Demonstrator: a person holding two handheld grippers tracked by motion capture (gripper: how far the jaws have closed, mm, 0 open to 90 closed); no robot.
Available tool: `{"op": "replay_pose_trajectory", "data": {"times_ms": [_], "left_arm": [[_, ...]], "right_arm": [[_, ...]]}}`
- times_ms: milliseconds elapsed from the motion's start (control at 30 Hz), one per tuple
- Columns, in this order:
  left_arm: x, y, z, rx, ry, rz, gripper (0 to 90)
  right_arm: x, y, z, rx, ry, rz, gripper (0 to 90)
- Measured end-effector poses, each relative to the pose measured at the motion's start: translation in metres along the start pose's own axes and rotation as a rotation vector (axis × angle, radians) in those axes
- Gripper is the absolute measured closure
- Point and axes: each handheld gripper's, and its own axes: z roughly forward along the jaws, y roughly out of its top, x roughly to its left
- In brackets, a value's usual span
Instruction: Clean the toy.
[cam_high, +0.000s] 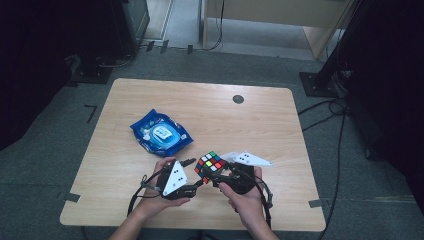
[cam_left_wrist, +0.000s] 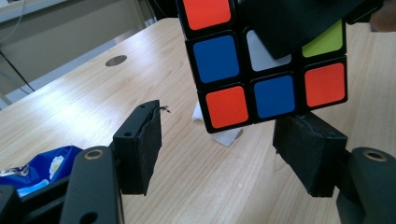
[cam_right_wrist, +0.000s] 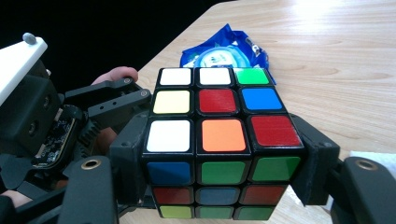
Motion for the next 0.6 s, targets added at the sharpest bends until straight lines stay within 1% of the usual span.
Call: {"op": "replay_pose_trajectory", "data": {"times_ms": [100, 233, 467, 600], "left_arm": [[-0.0015, 0.0002, 0.0002, 0.007, 0.004, 0.016, 33.4], [-0.005, 0.0009, 0.0016, 0.007, 0.002, 0.029, 32.8], [-0.0087, 0.0027, 0.0032, 0.009, 0.012, 0.035, 26.8], [-0.0101, 0.0031, 0.0035, 0.009, 0.021, 0.041, 25.2]], "right_arm": [[-0.0011, -0.0001, 0.0013, 0.006, 0.008, 0.005, 34.1], [-0.0022, -0.0003, 0.0013, 0.017, 0.006, 0.013, 34.0], [-0.0029, -0.0009, 0.0021, 0.03, 0.007, 0.013, 33.9], [-0.0027, -0.0016, 0.0032, 0.039, 0.006, 0.017, 33.9]]}}
